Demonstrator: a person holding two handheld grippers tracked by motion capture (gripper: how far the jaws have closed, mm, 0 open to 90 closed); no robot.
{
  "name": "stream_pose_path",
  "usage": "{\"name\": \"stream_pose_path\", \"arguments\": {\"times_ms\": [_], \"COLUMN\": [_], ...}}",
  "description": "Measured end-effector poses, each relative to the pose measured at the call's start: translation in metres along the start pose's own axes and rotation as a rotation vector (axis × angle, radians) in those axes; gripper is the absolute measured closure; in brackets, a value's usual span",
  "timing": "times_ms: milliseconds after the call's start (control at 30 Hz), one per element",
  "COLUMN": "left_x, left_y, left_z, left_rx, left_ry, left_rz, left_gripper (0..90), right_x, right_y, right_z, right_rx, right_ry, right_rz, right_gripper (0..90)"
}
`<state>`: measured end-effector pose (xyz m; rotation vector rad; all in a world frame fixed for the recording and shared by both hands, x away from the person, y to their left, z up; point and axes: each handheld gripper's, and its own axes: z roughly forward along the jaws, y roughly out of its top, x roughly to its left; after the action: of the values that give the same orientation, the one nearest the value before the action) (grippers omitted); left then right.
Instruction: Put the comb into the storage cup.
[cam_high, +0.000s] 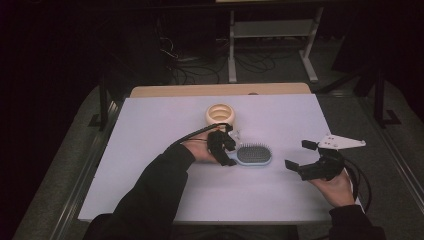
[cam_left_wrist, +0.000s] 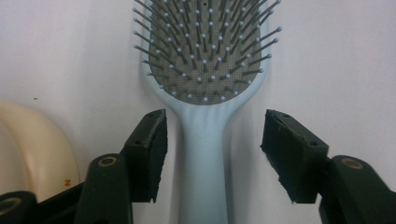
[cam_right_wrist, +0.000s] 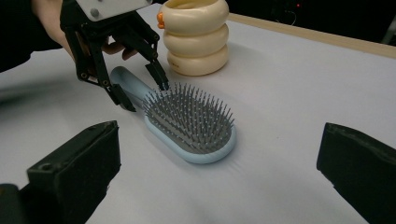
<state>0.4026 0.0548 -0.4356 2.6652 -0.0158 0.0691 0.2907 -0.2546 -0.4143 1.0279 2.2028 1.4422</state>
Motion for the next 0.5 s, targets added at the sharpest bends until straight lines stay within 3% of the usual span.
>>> {"name": "stream_pose_path", "arguments": {"times_ms": [500], "left_x": [0.0032], "left_y": [-0.0008], "left_z": [0.0065], "left_rx": [0.017], "left_ry": [0.017], "left_rz": [0.005], "left_gripper": [57.0], "right_x": [-0.0002], "right_y": [-0.0001], "right_z": [0.0001], "right_rx": [0.001], "right_ry": [0.000], "right_rz": [0.003], "right_gripper": [0.0]}}
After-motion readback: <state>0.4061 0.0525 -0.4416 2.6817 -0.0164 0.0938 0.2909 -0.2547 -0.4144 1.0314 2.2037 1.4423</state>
